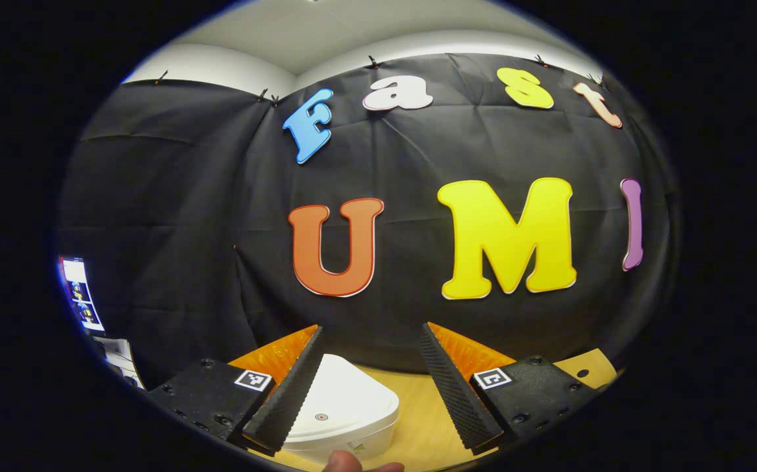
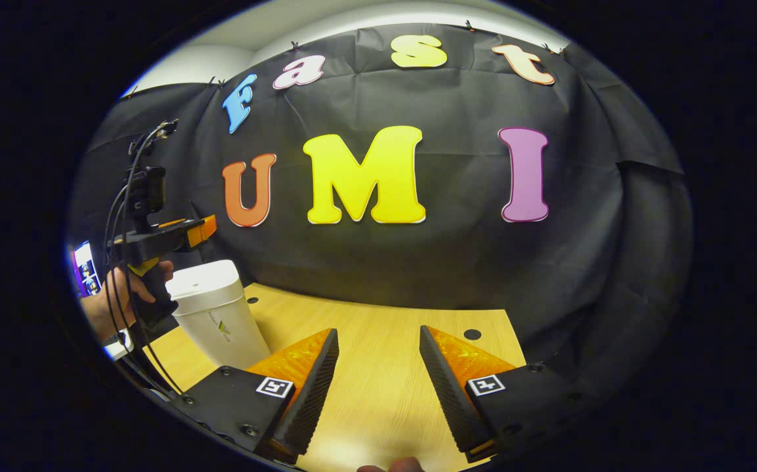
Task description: Press the lid of the desktop garbage bin to open it, pick up the crumpled paper on the desktop and throw it into the bin, then pick up the pop can on the desktop and drop it into the bin, and finally close the garbage bin lid.
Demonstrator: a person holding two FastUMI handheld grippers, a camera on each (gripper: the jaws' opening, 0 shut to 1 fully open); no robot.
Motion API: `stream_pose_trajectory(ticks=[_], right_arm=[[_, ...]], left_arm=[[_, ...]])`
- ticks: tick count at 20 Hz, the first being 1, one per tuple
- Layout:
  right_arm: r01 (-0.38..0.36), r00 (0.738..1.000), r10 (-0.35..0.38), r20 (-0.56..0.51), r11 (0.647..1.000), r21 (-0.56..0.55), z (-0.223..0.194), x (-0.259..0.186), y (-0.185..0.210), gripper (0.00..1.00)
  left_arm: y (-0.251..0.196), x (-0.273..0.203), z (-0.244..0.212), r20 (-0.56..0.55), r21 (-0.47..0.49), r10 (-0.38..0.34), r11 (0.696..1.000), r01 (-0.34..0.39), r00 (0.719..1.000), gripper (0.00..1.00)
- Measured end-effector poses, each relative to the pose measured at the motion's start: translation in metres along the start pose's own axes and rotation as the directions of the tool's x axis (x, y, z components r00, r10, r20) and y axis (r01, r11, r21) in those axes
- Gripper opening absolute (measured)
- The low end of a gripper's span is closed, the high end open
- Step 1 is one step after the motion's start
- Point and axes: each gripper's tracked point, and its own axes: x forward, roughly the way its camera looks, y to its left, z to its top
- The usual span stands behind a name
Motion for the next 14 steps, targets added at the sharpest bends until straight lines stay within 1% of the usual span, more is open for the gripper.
stream_pose_trajectory(ticks=[4,5,6,9,11,12,13,14], right_arm=[[0.056,0.993,-0.056,0.105,0.998,0.000,0.032,0.000,0.005,0.81],[0.062,0.990,-0.062,0.124,0.998,0.004,0.039,0.000,0.009,0.80],[0.068,0.989,-0.068,0.135,0.998,0.000,0.043,0.000,0.014,0.82],[0.100,0.980,-0.094,0.175,0.995,-0.024,0.056,-0.002,0.022,0.82],[0.134,0.970,-0.120,0.211,0.989,-0.054,0.066,-0.005,0.025,0.82],[0.141,0.967,-0.125,0.224,0.988,-0.058,0.070,-0.007,0.029,0.82],[0.142,0.963,-0.126,0.236,0.989,-0.052,0.074,-0.008,0.033,0.80],[0.148,0.960,-0.133,0.247,0.988,-0.043,0.078,-0.011,0.035,0.82]], left_arm=[[-0.028,-0.027,0.026,0.057,0.022,-0.122,0.992,0.121,0.991,0.95],[-0.034,-0.032,0.033,0.071,0.028,-0.144,0.989,0.142,0.987,0.95],[-0.040,-0.038,0.038,0.081,0.028,-0.166,0.986,0.164,0.983,0.95],[-0.055,-0.054,0.045,0.090,0.029,-0.226,0.974,0.224,0.970,0.95],[-0.066,-0.063,0.049,0.105,0.033,-0.260,0.966,0.258,0.960,0.96],[-0.070,-0.067,0.050,0.110,0.024,-0.278,0.961,0.277,0.954,0.96],[-0.074,-0.073,0.049,0.110,0.014,-0.295,0.955,0.295,0.949,0.96],[-0.075,-0.078,0.048,0.109,0.004,-0.308,0.951,0.309,0.945,0.96]])
